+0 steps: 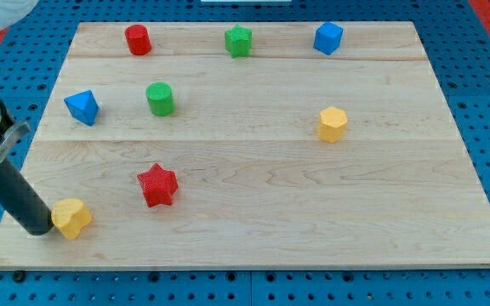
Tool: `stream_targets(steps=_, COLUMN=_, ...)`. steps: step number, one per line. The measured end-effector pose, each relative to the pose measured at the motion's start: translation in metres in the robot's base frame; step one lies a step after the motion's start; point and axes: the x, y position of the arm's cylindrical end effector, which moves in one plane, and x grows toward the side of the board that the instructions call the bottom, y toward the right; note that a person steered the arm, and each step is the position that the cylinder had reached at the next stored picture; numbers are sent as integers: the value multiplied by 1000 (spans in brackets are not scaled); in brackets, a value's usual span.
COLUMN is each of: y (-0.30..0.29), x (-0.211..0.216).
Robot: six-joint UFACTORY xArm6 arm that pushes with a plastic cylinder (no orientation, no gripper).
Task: Push the red star towards the right side of the board
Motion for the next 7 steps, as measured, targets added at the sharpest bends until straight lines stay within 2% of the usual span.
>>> stream_targets(steps=3, y=11, x=-41)
stream_targets(steps=4, y=55, x=-59)
stream_targets(steps=6, y=147, x=-60)
stream_targets(steps=7, y=165, x=-47)
